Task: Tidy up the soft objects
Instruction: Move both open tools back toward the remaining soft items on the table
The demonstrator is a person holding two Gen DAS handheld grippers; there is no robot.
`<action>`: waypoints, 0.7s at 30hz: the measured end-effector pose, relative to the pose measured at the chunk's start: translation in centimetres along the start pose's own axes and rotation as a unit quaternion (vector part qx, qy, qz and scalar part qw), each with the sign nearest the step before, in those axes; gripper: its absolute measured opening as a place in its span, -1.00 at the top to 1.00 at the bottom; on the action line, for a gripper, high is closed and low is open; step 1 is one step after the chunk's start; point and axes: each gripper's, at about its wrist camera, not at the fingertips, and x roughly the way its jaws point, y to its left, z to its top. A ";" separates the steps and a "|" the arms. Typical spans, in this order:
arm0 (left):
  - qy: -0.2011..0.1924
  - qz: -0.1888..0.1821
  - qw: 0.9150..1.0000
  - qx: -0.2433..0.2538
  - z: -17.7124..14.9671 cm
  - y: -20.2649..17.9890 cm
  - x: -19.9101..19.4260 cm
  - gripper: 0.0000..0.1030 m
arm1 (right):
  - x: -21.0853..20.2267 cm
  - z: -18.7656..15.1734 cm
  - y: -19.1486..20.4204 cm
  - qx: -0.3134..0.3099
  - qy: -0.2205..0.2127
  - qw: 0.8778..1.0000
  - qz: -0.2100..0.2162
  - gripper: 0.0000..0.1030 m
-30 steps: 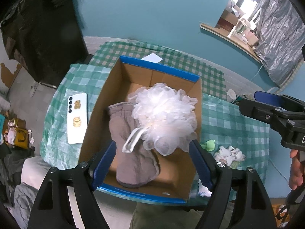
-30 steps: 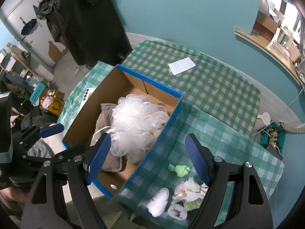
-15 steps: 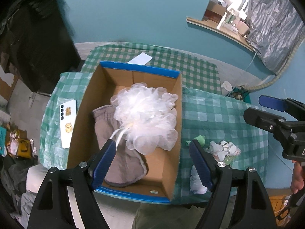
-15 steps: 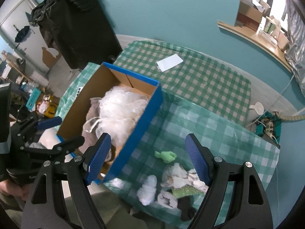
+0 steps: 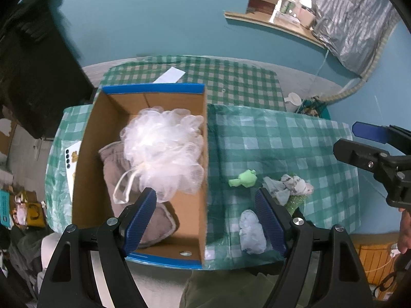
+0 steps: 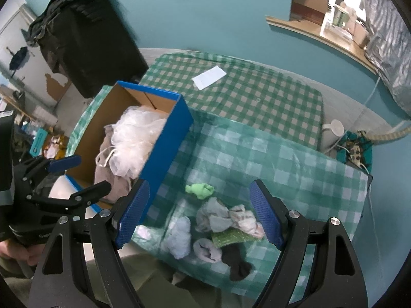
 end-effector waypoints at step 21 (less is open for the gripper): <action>0.063 -0.014 0.998 0.028 -2.8 -5.9 4.5 -0.56 | 0.3 -5.3 -6.8 0.053 0.026 0.998 -0.023 -0.58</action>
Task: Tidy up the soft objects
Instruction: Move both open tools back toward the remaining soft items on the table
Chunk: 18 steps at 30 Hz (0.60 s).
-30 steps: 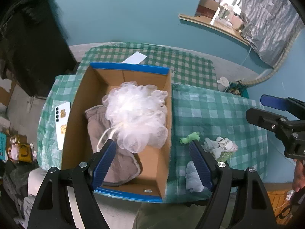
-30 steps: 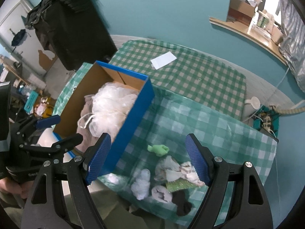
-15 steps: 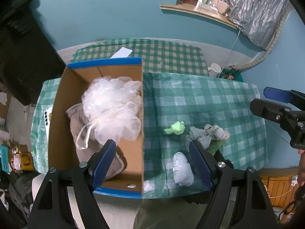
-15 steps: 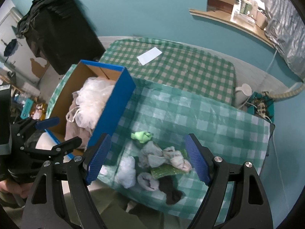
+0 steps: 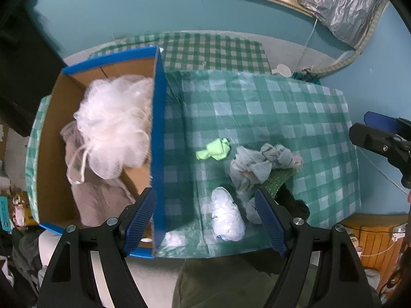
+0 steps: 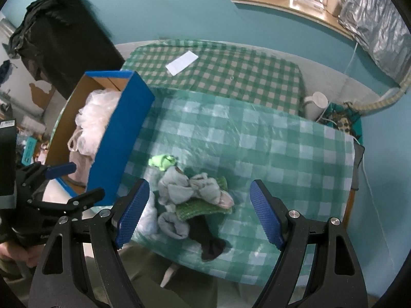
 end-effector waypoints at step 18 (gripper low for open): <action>0.065 -0.014 0.998 -0.015 -2.3 -1.9 5.6 -0.56 | 4.7 -3.8 -1.8 -0.018 0.034 0.999 0.009 -0.58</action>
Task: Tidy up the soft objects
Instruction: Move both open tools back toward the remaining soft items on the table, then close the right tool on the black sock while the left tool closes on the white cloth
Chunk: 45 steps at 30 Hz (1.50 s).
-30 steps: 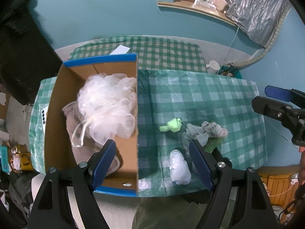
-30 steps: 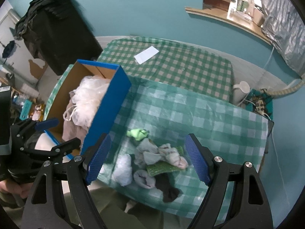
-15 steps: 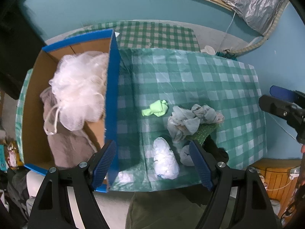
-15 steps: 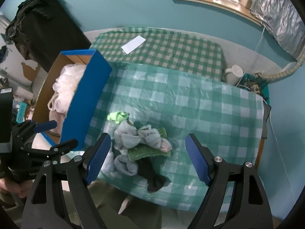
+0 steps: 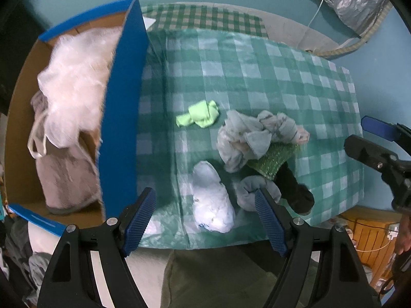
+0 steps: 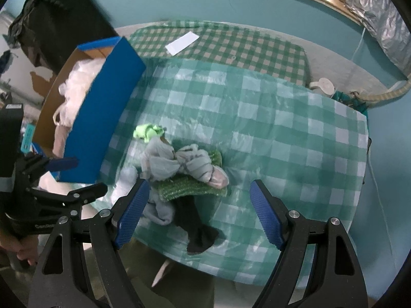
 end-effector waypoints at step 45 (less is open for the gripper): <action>0.056 0.018 0.998 -0.022 -3.2 0.8 7.8 -0.56 | 12.5 -7.0 3.3 -0.143 0.112 0.983 -0.018 0.29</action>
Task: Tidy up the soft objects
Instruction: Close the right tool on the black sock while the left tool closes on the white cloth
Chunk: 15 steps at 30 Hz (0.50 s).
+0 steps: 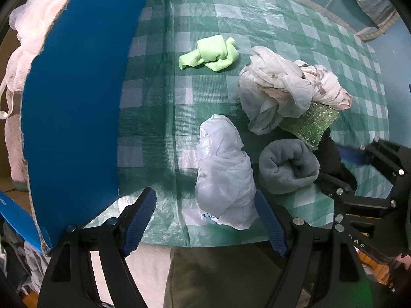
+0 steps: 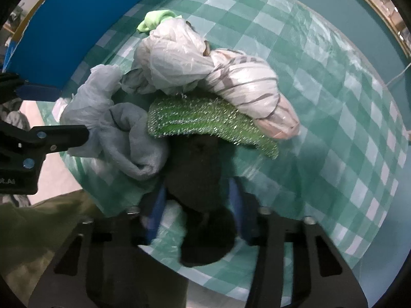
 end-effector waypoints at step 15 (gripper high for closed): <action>0.011 0.002 1.000 0.004 1.4 -0.4 1.9 -0.55 | -1.7 -2.2 -4.9 0.079 -0.020 0.996 0.036 0.30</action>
